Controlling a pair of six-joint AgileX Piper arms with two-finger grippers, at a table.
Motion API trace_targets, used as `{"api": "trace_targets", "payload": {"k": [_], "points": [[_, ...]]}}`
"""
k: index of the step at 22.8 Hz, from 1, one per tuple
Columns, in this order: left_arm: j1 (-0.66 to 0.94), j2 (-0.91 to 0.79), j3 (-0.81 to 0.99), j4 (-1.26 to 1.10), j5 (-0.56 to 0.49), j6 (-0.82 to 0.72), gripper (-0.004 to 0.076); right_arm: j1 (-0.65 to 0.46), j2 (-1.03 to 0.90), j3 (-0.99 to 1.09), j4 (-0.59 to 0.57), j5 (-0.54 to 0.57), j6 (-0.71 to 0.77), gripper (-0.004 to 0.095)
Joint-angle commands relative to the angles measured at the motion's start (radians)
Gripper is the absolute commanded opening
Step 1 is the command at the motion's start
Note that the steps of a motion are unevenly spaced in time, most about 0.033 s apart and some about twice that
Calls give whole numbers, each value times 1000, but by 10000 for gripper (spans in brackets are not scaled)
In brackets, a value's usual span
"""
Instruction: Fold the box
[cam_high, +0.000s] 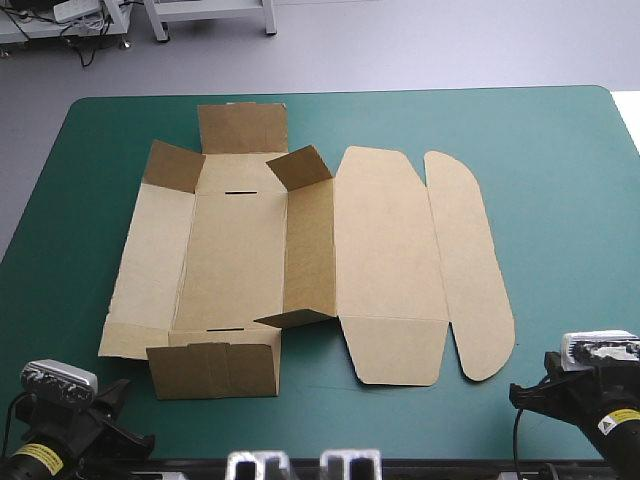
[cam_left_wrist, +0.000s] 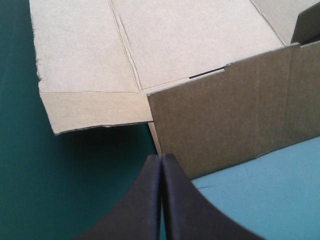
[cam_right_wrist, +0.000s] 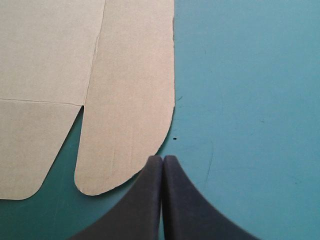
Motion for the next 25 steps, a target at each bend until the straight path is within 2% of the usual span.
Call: {"api": "trace_targets", "payload": {"k": [1,7,12,15,19,22,25], "points": [[-3,14,-23,-8,-58,-4,-10,3,10,-22,10,-57,-3,-15],[-3,28,-49,-8,-86,-11,-10,3,10,-22,10,-57,-3,-15],[-3,116,-131,0,-146,-68,-10,3,10,-22,10,-57,-3,-15],[-3,257,-211,80,-248,-64,-10,3,10,-22,10,-57,-3,-15],[-3,468,-277,240,-327,-82,-10,3,10,-22,10,-57,-3,-15],[-3,646,-324,424,-396,-261,-10,3,10,-22,10,-57,-3,-15],[-3,798,-415,530,-394,-351,-10,3,10,-22,10,-57,-3,-15]]}}
